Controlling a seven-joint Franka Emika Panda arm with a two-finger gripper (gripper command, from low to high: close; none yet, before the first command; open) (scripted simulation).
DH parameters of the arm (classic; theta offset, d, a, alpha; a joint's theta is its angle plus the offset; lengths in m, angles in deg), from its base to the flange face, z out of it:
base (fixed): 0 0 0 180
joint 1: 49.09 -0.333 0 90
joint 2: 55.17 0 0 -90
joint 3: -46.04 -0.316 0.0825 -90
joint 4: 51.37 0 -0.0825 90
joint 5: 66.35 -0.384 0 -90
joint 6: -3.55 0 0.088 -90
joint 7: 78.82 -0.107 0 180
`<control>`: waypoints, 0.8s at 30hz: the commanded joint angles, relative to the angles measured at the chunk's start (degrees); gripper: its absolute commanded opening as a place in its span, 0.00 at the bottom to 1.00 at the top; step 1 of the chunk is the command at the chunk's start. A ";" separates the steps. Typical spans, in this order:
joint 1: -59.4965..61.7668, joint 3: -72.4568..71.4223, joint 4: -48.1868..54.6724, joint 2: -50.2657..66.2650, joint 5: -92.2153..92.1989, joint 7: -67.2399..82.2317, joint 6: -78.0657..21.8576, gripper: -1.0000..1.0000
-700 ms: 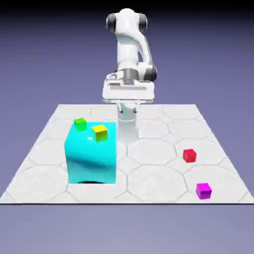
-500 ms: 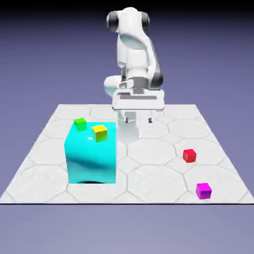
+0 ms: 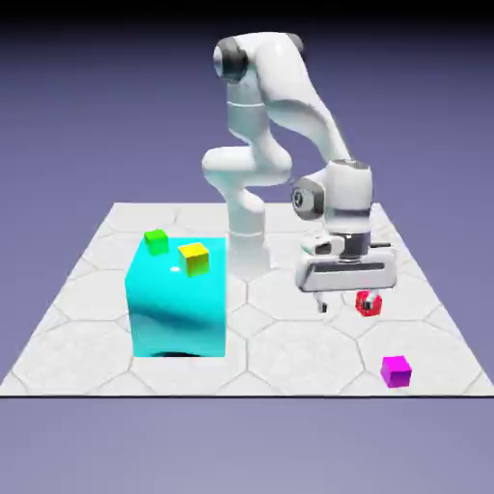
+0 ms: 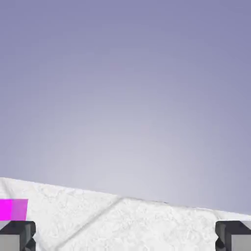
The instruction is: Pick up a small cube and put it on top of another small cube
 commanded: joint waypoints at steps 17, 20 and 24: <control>-4.13 -5.58 17.87 30.28 14.07 -18.46 -5.65 0.00; -2.05 -8.31 16.75 26.13 11.50 -16.88 -8.69 0.00; 0.31 -9.56 14.83 20.18 8.23 -14.20 -12.46 0.00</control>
